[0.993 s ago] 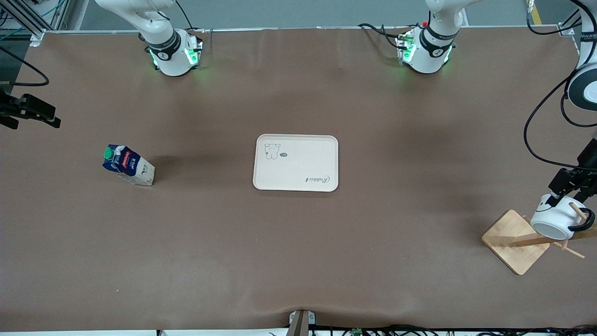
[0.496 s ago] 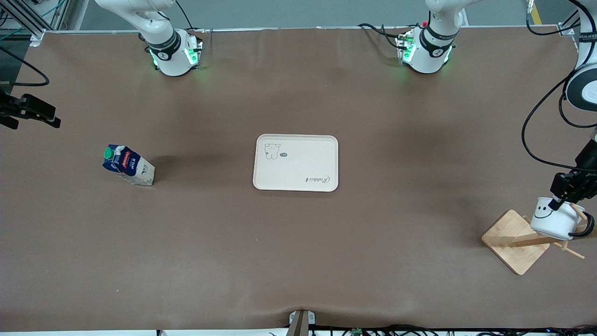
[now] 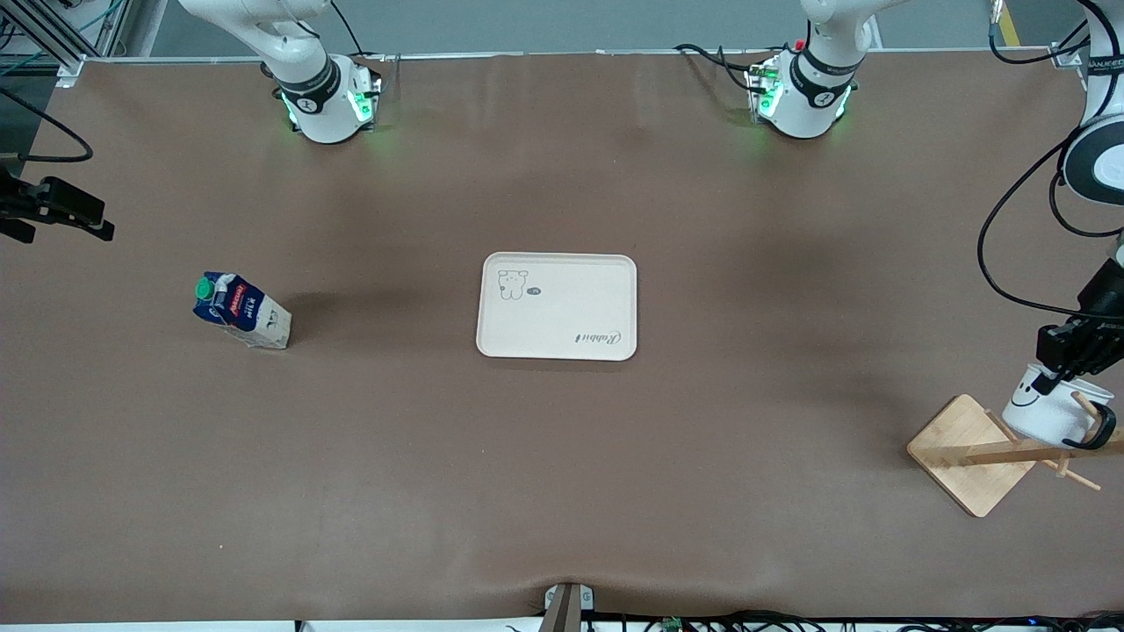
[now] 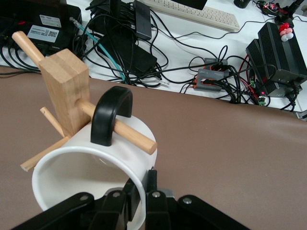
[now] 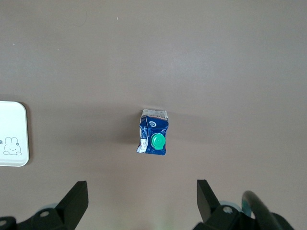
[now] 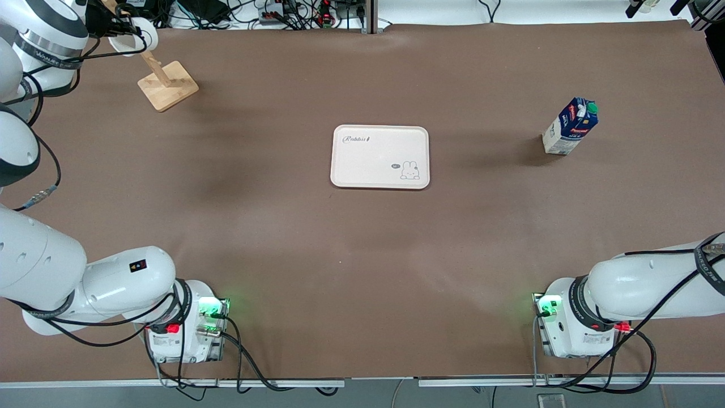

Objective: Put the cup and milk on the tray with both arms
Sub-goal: 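Grasp the mug rim with the left gripper and lift it off the stand, then carry the mug to the tray while the right gripper reaches the milk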

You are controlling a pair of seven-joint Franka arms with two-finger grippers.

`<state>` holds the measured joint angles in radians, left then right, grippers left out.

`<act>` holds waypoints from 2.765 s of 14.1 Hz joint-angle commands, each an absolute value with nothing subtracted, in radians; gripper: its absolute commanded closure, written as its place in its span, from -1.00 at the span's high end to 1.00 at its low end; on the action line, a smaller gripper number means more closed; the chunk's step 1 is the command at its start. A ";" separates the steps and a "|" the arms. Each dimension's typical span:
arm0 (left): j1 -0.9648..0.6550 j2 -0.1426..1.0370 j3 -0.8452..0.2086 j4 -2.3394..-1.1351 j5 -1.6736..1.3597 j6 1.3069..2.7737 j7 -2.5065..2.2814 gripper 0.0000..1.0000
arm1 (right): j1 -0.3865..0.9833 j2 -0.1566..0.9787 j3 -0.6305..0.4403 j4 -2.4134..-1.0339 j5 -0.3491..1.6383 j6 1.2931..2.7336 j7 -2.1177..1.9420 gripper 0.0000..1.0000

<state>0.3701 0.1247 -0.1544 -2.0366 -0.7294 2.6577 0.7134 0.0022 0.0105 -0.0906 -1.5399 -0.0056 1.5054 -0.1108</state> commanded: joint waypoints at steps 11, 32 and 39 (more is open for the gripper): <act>0.388 0.029 -0.179 -2.040 -0.733 2.435 0.574 -1.00 | -0.025 0.044 -0.078 -1.528 0.014 1.514 -0.117 1.00; 0.214 0.119 -0.492 -1.961 -0.224 2.367 -0.481 -1.00 | -0.084 0.242 -0.081 -1.549 0.075 1.571 -0.141 1.00; -0.013 0.233 -0.489 -1.939 -0.149 2.365 -0.923 -1.00 | -0.097 0.311 -0.081 -1.581 0.077 1.471 -0.133 1.00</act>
